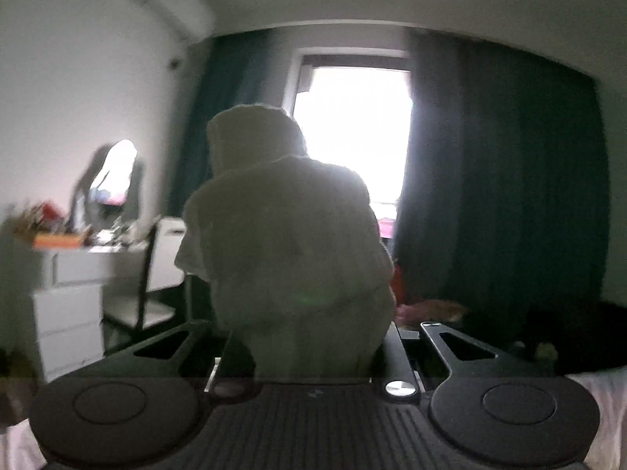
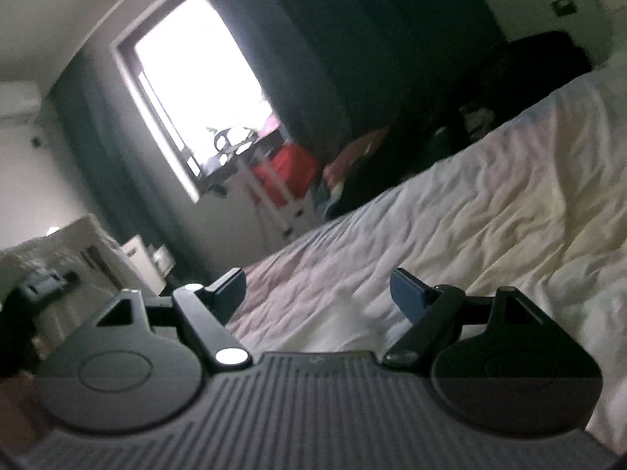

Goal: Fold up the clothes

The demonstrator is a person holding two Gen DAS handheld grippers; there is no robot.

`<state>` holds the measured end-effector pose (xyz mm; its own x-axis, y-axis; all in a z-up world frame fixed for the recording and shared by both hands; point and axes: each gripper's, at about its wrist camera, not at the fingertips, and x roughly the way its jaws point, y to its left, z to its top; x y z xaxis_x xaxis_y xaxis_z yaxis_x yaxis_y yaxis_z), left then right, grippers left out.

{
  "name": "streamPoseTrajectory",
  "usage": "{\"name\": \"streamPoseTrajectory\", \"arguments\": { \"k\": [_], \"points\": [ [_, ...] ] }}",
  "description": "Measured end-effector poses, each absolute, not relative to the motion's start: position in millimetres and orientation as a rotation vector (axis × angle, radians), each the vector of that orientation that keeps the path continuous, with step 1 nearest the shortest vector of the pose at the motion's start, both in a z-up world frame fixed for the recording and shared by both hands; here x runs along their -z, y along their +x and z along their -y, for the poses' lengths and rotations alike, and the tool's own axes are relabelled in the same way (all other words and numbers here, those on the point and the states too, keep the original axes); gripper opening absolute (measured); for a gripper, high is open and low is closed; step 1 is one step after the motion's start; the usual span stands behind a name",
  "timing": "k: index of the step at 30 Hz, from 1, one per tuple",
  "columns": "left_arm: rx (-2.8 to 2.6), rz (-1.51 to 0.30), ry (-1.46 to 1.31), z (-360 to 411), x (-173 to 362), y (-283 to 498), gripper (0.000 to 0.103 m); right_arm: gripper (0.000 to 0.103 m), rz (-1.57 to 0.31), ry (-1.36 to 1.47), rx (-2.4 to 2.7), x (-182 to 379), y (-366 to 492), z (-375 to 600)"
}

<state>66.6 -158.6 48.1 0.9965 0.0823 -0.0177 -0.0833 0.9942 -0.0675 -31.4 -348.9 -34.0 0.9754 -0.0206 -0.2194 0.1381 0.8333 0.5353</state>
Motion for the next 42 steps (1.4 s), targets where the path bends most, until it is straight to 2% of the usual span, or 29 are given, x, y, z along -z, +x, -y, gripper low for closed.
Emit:
{"name": "streamPoseTrajectory", "arguments": {
  "k": [4, 7, 11, 13, 16, 19, 21, 22, 27, 36, 42],
  "points": [
    [0.009, -0.039, 0.025, 244, -1, 75, 0.020, 0.084, -0.148, 0.650, 0.105, 41, -36, 378],
    [0.082, -0.127, 0.112, 292, 52, 85, 0.020, 0.084, -0.136, 0.710, 0.093, 50, -33, 396],
    [0.165, -0.345, 0.198, 327, 117, 105, 0.025, 0.084, -0.157, 0.756, 0.086, 62, -23, 412],
    [0.191, -0.333, 0.241, 330, 128, 100, 0.029, 0.084, -0.180, 0.785, 0.068, 69, -17, 417],
    [0.236, -0.351, 0.236, 319, 126, 92, 0.040, 0.084, -0.195, 0.827, 0.029, 76, -13, 417],
    [0.293, -0.395, 0.218, 300, 120, 89, 0.058, 0.084, -0.204, 0.847, -0.022, 79, -6, 414],
    [0.331, -0.425, 0.207, 287, 116, 87, 0.083, 0.084, -0.215, 0.847, -0.044, 79, -5, 411],
    [0.350, -0.439, 0.201, 281, 114, 85, 0.085, 0.084, -0.219, 0.846, -0.054, 79, -5, 409],
    [0.406, -0.461, 0.221, 219, 100, 43, 0.086, 0.084, -0.243, 0.849, -0.080, 78, -10, 399],
    [0.216, -0.515, 0.230, 118, 61, 42, 0.087, 0.084, -0.353, 0.859, 0.165, 87, -20, 382],
    [0.141, -0.549, 0.168, 77, 59, 26, 0.087, 0.085, -0.405, 0.943, 0.053, 102, -12, 359]
  ]
}}
